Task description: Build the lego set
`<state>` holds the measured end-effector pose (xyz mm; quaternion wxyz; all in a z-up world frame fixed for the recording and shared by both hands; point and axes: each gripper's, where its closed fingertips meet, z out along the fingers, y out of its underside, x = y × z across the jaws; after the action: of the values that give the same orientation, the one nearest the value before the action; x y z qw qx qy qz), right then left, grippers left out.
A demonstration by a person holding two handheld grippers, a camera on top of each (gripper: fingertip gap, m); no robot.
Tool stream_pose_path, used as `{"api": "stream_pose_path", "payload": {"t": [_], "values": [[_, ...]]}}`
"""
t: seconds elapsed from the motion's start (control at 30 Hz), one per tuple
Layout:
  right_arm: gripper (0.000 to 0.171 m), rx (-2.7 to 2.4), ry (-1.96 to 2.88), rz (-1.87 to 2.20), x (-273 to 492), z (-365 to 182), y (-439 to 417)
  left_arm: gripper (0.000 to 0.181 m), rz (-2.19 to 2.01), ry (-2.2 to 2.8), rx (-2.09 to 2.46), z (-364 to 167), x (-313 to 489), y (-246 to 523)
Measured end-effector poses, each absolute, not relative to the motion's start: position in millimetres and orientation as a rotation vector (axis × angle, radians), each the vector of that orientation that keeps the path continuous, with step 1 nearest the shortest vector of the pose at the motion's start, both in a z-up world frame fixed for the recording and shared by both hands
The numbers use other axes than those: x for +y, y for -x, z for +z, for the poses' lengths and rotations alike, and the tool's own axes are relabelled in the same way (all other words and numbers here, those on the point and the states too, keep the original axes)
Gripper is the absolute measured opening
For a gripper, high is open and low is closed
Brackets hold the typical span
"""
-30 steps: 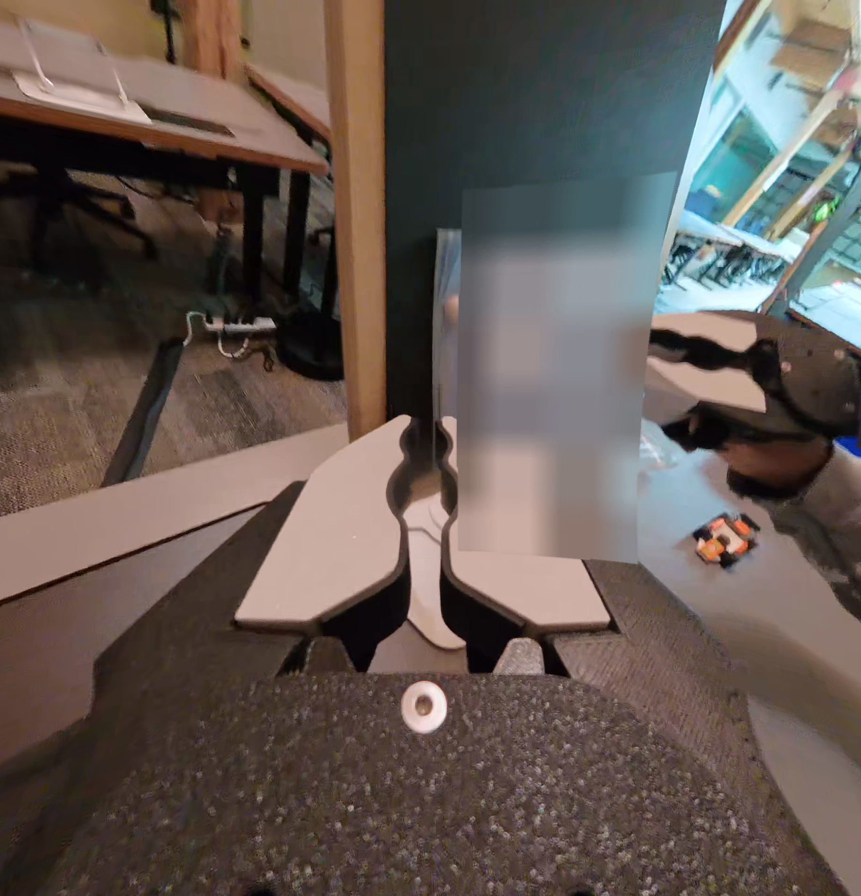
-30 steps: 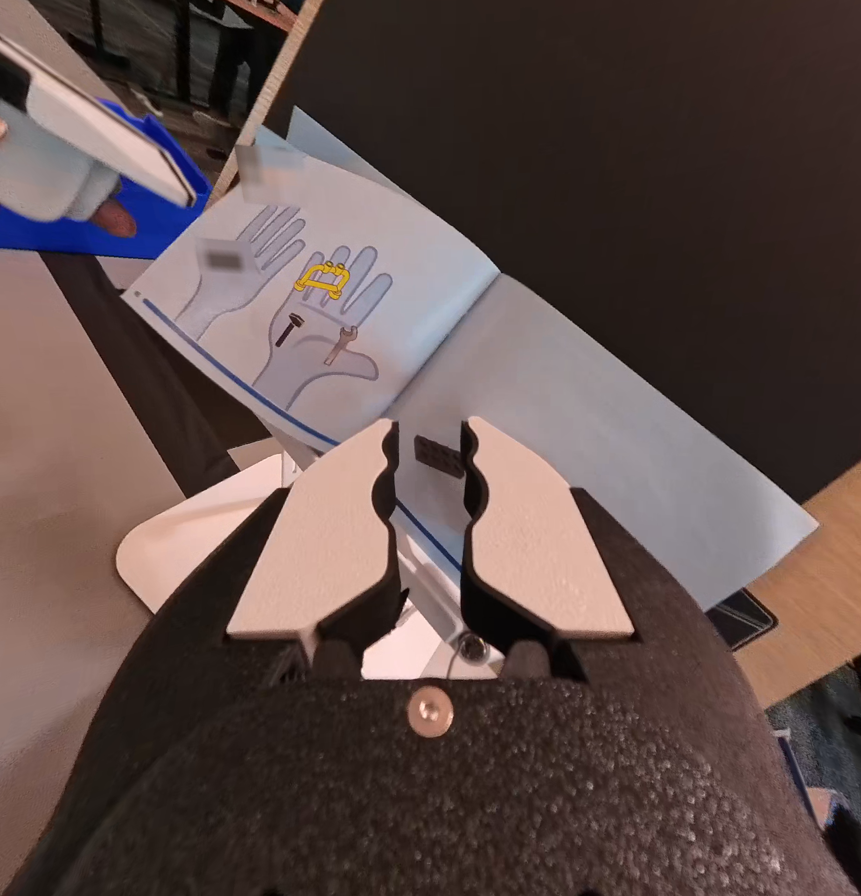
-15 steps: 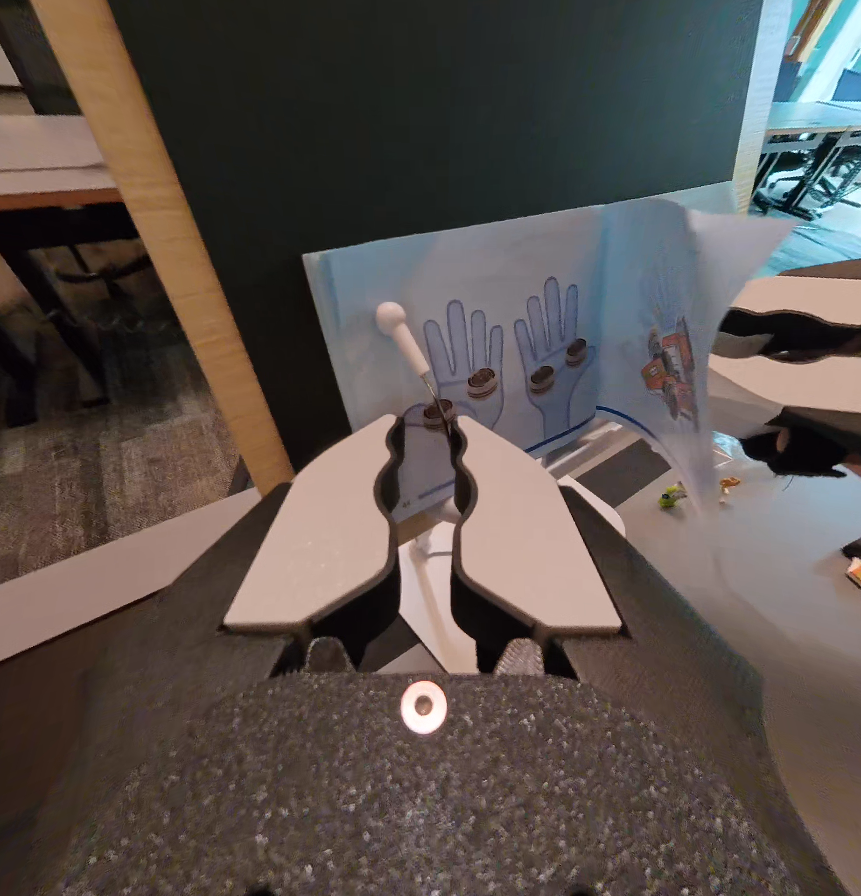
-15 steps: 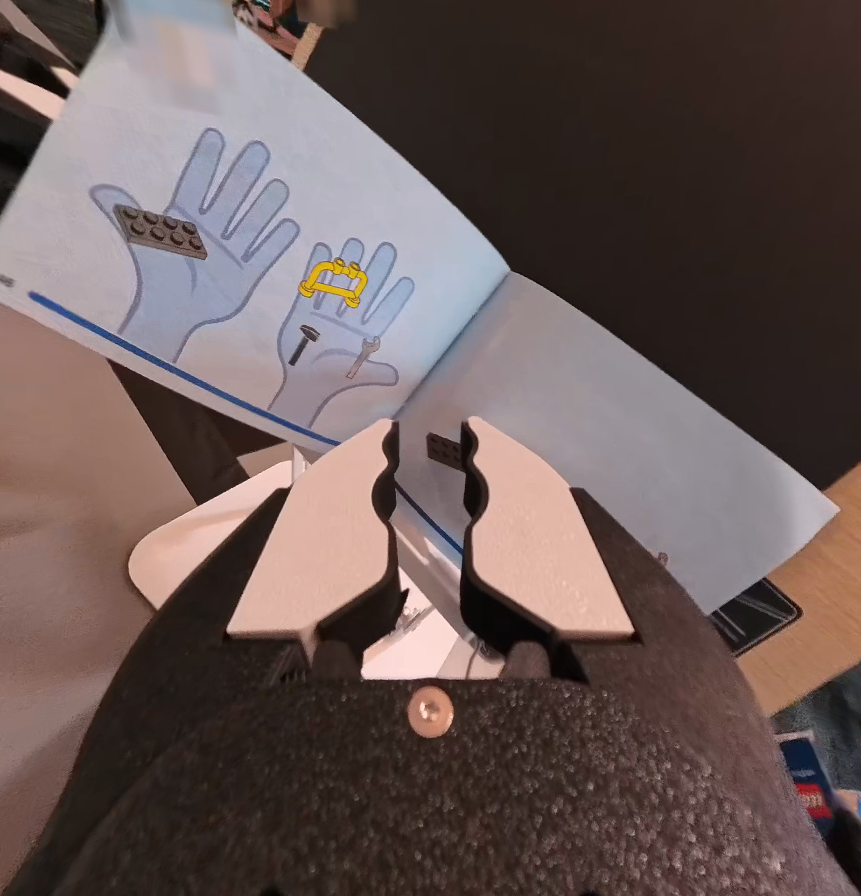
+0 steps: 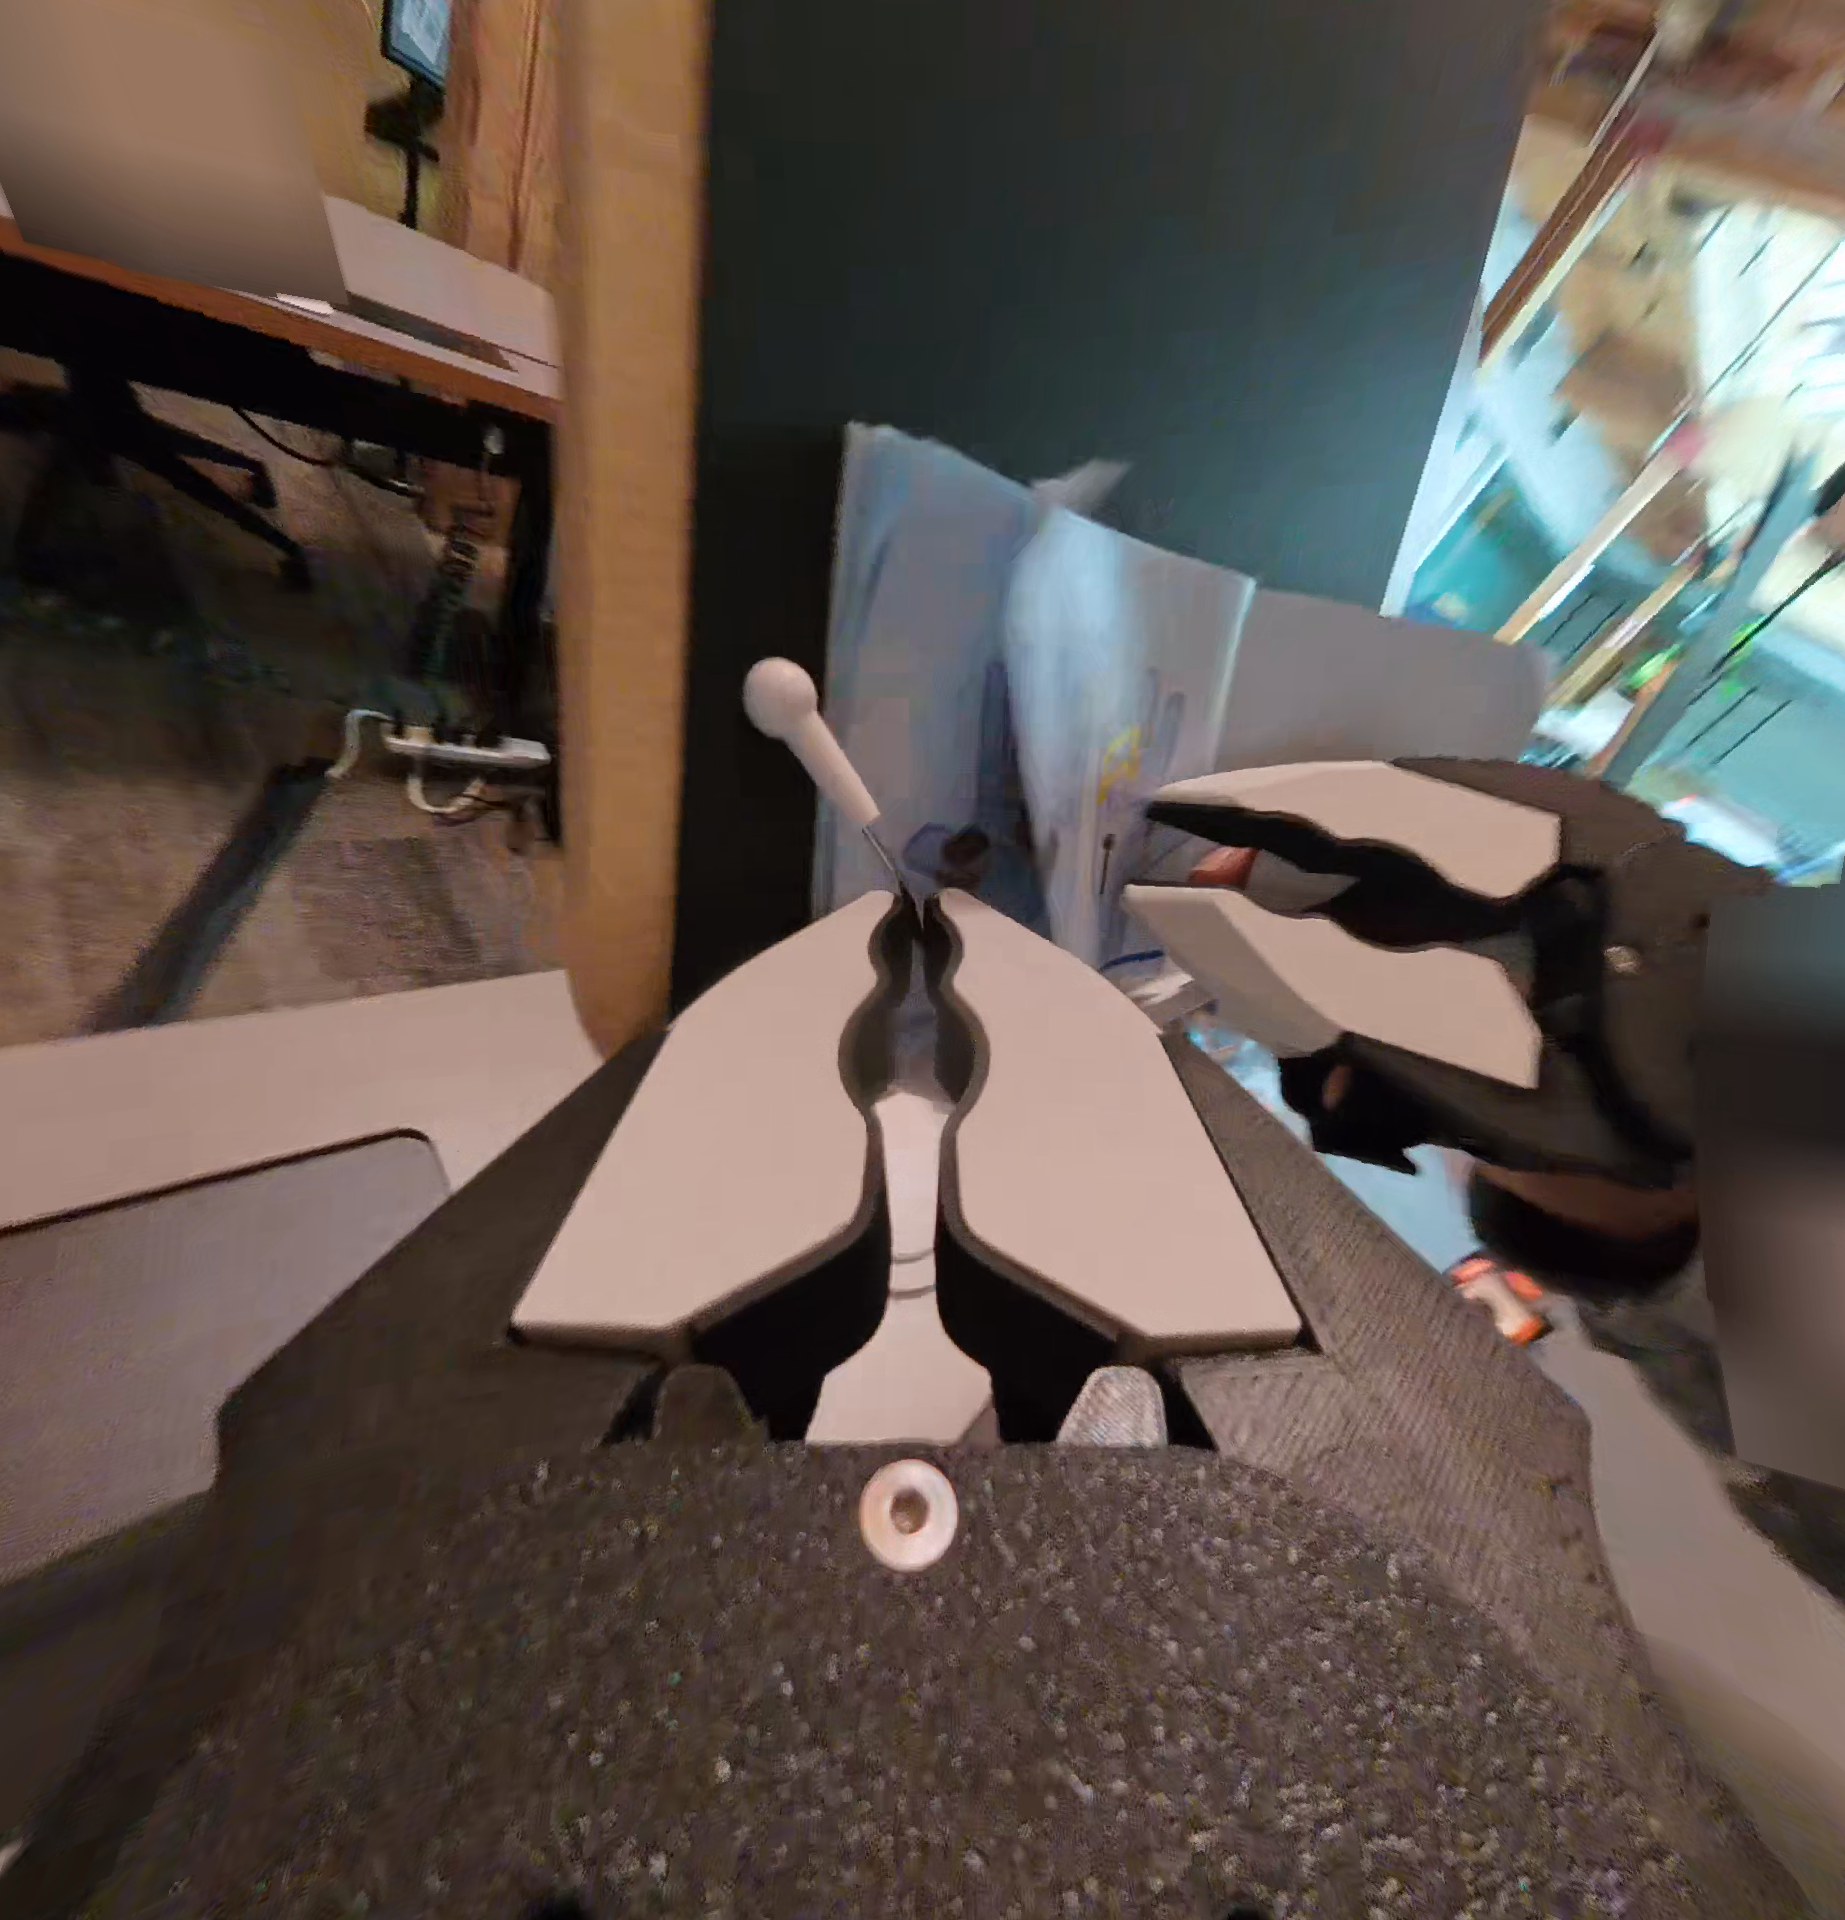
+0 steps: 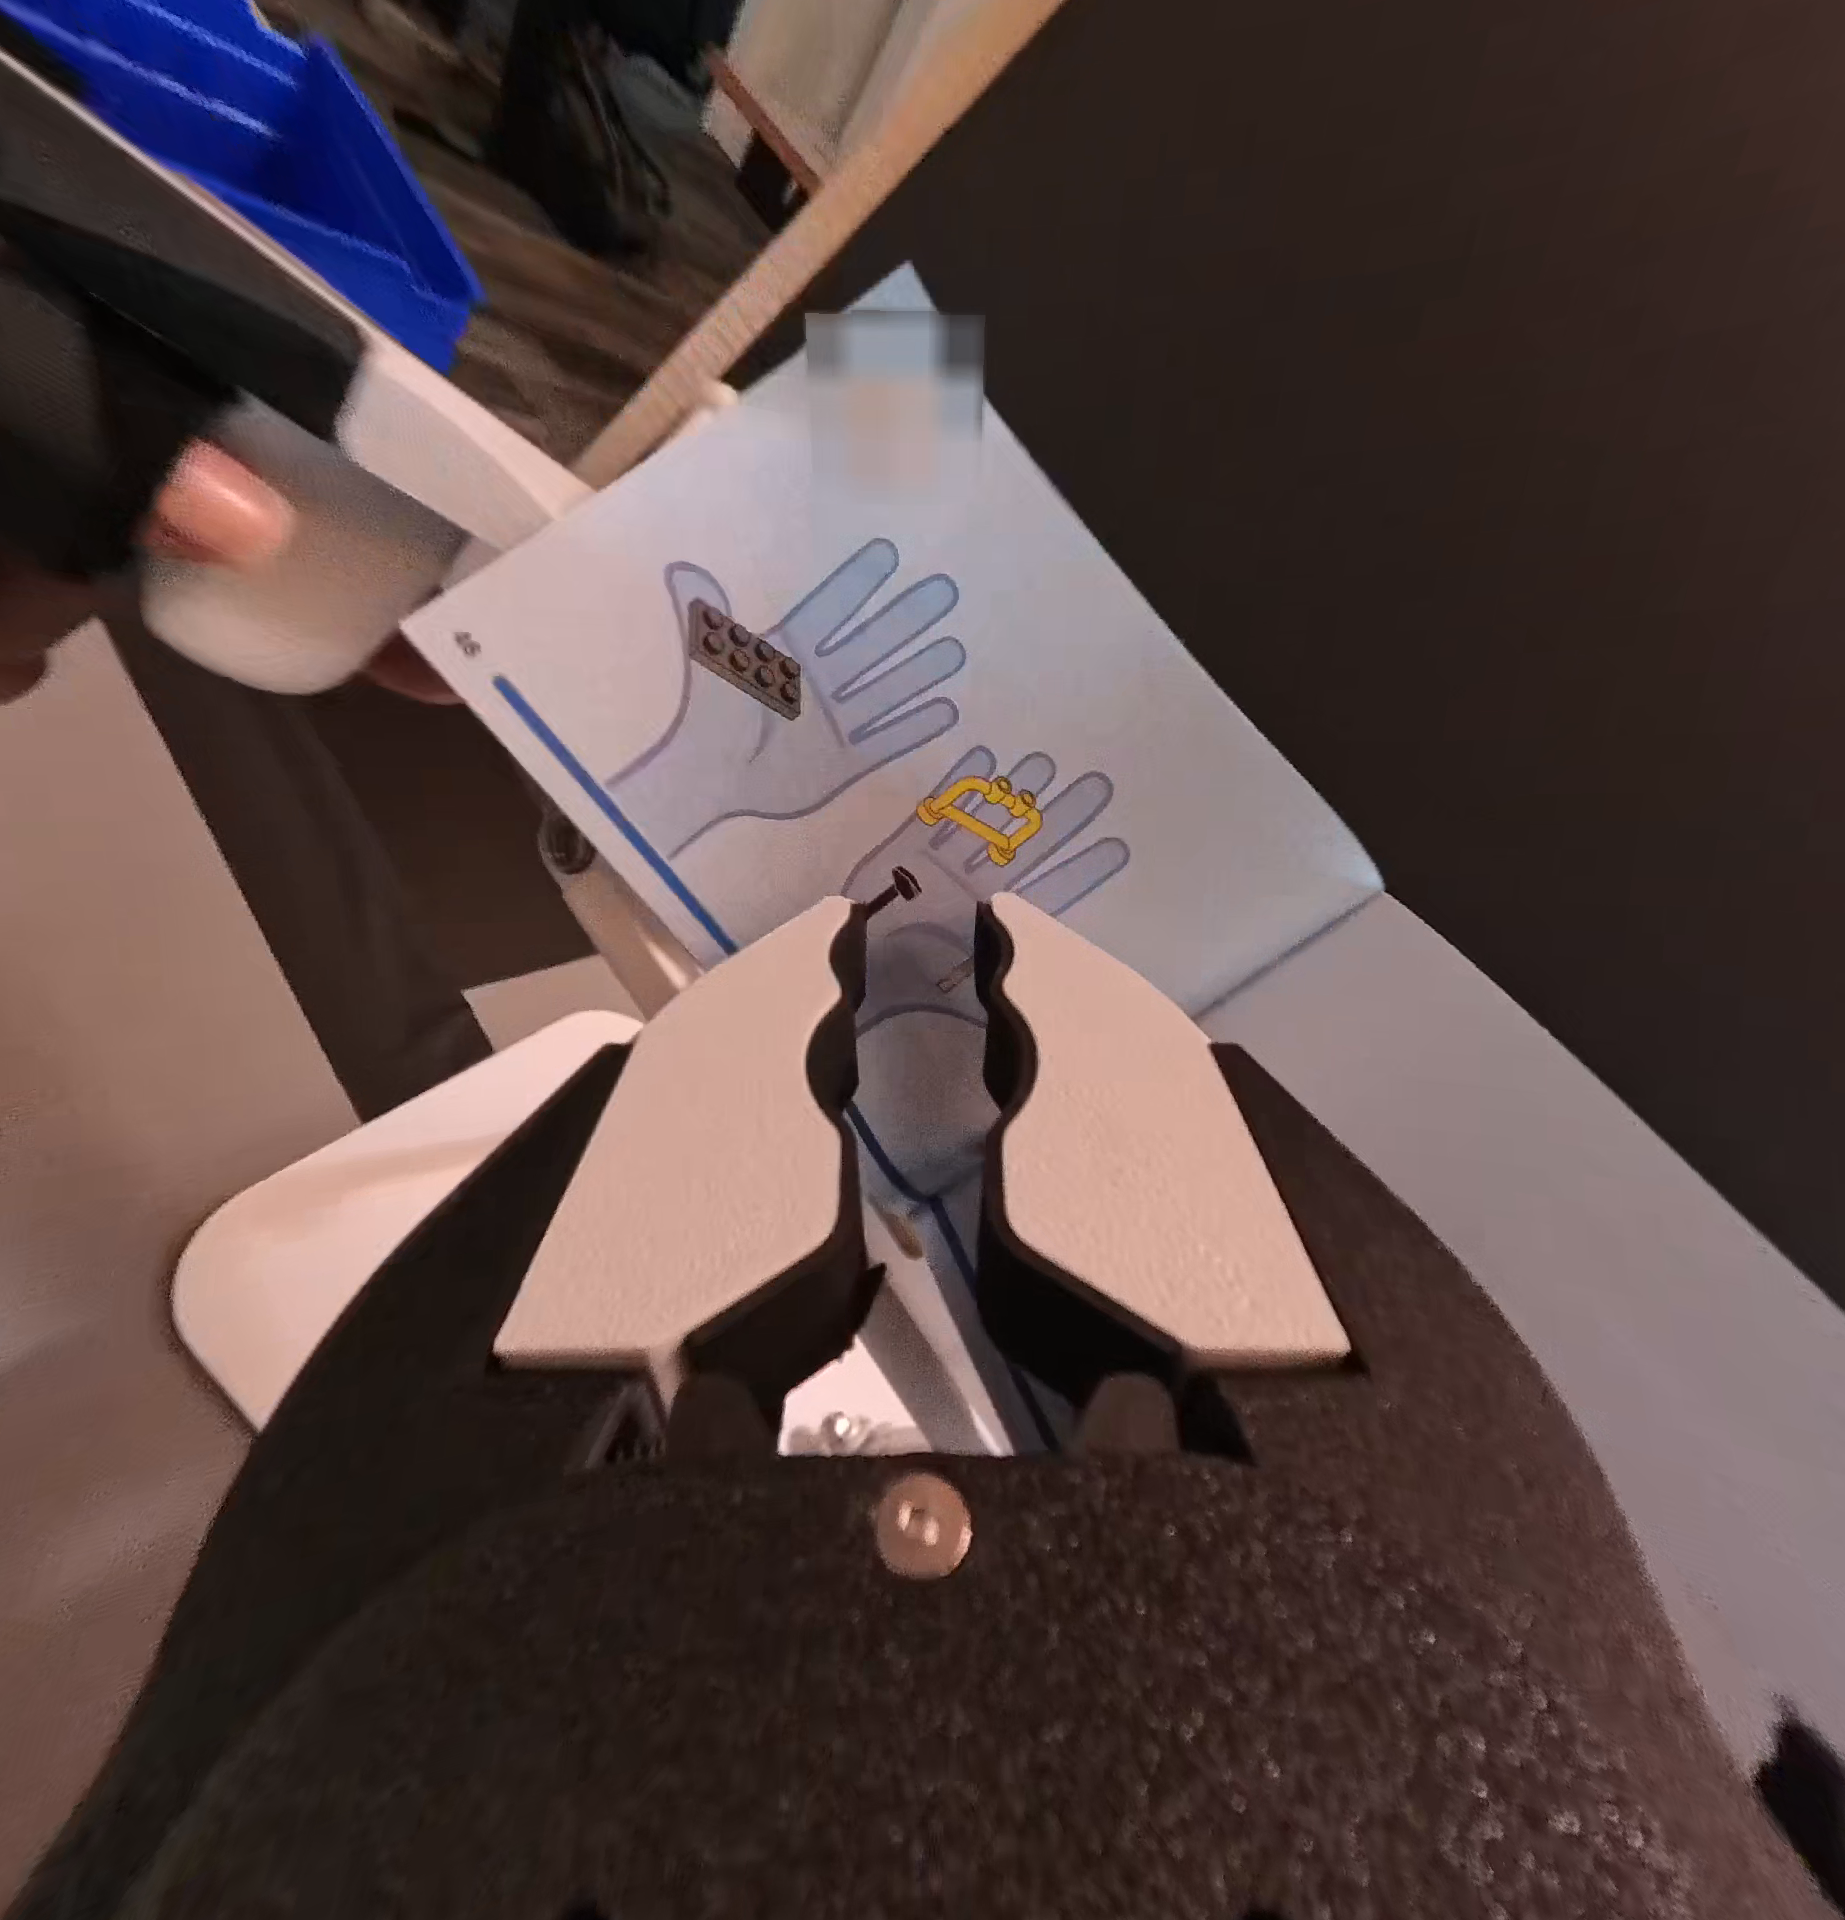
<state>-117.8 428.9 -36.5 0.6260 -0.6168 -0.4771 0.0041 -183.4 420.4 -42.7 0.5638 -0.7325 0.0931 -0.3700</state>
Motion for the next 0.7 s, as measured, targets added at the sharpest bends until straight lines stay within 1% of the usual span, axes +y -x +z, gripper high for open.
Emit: {"api": "stream_pose_path", "payload": {"t": [0.2, 0.3, 0.4, 0.53, 0.7], "values": [[0.017, -1.039, 1.446, 0.007, 434, -37, 118, 0.002, -1.371, 1.515, -0.112, -61, 406, 199], [0.017, -1.033, 1.46, 0.015, 434, -37, 118, 0.002, -1.472, 1.39, -0.19, -67, 399, 201], [0.017, -1.047, 1.47, -0.014, 435, -38, 117, 0.001, -1.287, 1.394, -0.084, -58, 397, 199], [0.015, -1.044, 1.481, -0.085, 438, -38, 117, 0.003, -0.799, 1.561, 0.235, -43, 402, 190], [0.015, -1.014, 1.49, -0.065, 438, -38, 120, 0.003, -0.637, 1.646, 0.337, -38, 407, 183]]}}
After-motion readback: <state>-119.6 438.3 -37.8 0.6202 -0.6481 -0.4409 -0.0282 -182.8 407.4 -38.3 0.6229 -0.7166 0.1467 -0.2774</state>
